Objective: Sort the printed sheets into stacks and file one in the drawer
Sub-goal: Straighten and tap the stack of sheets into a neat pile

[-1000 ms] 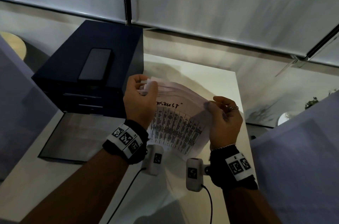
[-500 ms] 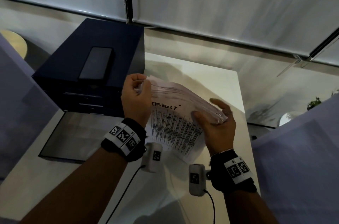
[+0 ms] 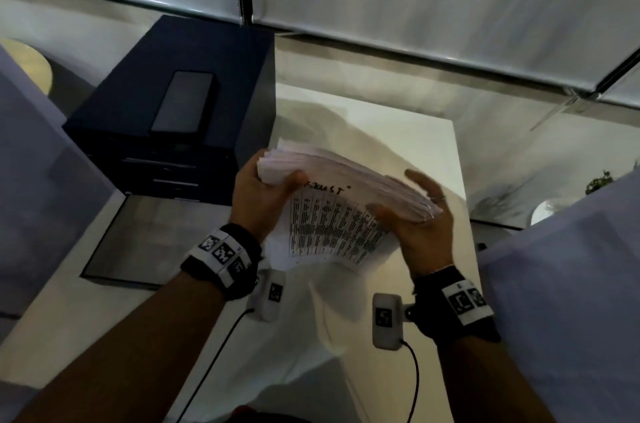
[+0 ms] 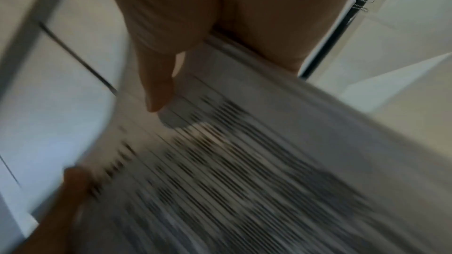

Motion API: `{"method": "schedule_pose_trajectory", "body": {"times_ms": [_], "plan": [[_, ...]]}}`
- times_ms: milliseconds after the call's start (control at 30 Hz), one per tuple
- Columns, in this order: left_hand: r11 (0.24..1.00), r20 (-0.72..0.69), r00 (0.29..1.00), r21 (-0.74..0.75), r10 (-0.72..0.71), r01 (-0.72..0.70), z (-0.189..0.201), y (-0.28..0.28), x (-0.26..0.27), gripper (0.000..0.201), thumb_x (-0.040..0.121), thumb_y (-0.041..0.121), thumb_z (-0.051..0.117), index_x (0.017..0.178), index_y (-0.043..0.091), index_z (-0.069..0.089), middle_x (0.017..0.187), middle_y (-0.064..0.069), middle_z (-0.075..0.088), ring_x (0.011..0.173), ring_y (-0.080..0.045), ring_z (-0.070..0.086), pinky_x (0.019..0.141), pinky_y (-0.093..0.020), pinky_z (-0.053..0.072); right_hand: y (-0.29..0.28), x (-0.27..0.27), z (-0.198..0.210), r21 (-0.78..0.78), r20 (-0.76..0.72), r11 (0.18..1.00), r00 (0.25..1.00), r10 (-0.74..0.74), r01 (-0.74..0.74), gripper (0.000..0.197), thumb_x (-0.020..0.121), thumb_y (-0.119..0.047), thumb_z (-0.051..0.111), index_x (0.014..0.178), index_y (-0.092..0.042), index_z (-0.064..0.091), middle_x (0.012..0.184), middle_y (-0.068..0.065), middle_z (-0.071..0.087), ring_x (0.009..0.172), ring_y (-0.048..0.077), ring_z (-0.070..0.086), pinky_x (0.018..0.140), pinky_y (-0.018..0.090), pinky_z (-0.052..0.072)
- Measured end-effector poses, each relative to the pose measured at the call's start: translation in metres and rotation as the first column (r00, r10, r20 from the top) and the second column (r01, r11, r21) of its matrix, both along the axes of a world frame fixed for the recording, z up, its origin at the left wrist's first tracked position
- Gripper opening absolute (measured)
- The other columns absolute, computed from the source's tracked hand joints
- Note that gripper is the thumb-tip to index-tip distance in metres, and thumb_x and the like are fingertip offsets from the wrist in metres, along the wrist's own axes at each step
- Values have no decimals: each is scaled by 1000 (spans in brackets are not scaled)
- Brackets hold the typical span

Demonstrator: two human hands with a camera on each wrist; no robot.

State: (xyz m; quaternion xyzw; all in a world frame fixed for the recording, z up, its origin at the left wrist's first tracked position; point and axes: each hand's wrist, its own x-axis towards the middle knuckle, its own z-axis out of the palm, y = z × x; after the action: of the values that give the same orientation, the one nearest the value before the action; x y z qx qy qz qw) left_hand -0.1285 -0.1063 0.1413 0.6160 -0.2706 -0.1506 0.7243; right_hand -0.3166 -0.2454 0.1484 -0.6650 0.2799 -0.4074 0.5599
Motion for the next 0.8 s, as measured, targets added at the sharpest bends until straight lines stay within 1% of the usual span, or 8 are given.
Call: {"method": "schedule_pose_trajectory", "body": {"times_ms": [100, 167, 267, 333, 433, 567, 667, 800], "plan": [[1000, -18, 1000, 25, 6, -6, -7, -4, -7, 30, 74, 31, 78, 97, 18, 64, 94, 2, 70, 84, -5, 70, 71, -21, 55, 8, 3, -11, -40, -110, 999, 994, -1, -4, 42, 69, 9, 79, 108, -3, 67, 81, -30, 71, 80, -14, 65, 71, 4, 48], [998, -52, 998, -27, 48, -49, -3, -6, -9, 25, 77, 30, 78, 95, 21, 64, 92, 4, 70, 85, -7, 69, 73, -24, 56, 8, 5, -10, -34, -103, 999, 994, -37, 34, 37, 72, 10, 76, 106, -2, 68, 74, -38, 66, 75, -19, 63, 69, 1, 46], [995, 23, 999, -87, 47, -45, 5, -3, -8, 50, 78, 50, 70, 103, 10, 53, 92, 3, 63, 80, -2, 65, 67, -18, 54, 9, 2, -5, -16, -42, 998, 997, -63, 62, 34, 70, 4, 80, 97, -15, 72, 83, -23, 73, 82, -7, 68, 74, 11, 52], [995, 61, 998, -98, 29, -23, 8, 1, -10, 67, 77, 59, 66, 109, 4, 45, 93, 2, 59, 78, 1, 64, 65, -15, 52, 10, -1, -5, 3, -33, 998, 998, -61, 61, 42, 66, 1, 85, 102, -14, 70, 94, -7, 75, 90, 6, 70, 79, 21, 56], [991, 36, 995, -101, 89, -85, 10, -2, -12, 53, 83, 44, 69, 107, 4, 44, 89, 4, 57, 72, 3, 61, 63, -15, 51, 11, 1, -3, 85, 13, 995, 998, -57, 55, 52, 62, 0, 87, 109, -7, 67, 100, 3, 75, 96, 18, 71, 82, 33, 58], [964, -78, 966, -80, 246, -252, 21, -14, -11, 26, 90, 25, 68, 102, 8, 51, 81, 7, 58, 63, 3, 58, 59, -17, 49, 15, 5, 6, 62, 88, 996, 993, -76, 70, 46, 59, -8, 88, 99, -6, 65, 84, -10, 74, 81, 4, 70, 69, 17, 54], [956, -92, 956, -73, 279, -286, 24, -18, -5, 20, 90, 16, 68, 101, 8, 54, 81, 5, 60, 62, 1, 59, 58, -19, 50, 16, 9, 13, 24, 131, 989, 981, -146, 144, 39, 68, -15, 76, 102, 0, 63, 84, -7, 68, 74, -7, 64, 65, 7, 49], [933, -45, 936, -69, 350, -353, 24, -19, -2, 6, 92, 8, 61, 95, 6, 56, 77, 7, 59, 61, 5, 57, 57, -15, 46, 10, 15, 12, 13, 145, 974, 963, -225, 226, 26, 81, -19, 72, 99, -2, 65, 87, 2, 65, 74, -7, 61, 66, 8, 47]]}}
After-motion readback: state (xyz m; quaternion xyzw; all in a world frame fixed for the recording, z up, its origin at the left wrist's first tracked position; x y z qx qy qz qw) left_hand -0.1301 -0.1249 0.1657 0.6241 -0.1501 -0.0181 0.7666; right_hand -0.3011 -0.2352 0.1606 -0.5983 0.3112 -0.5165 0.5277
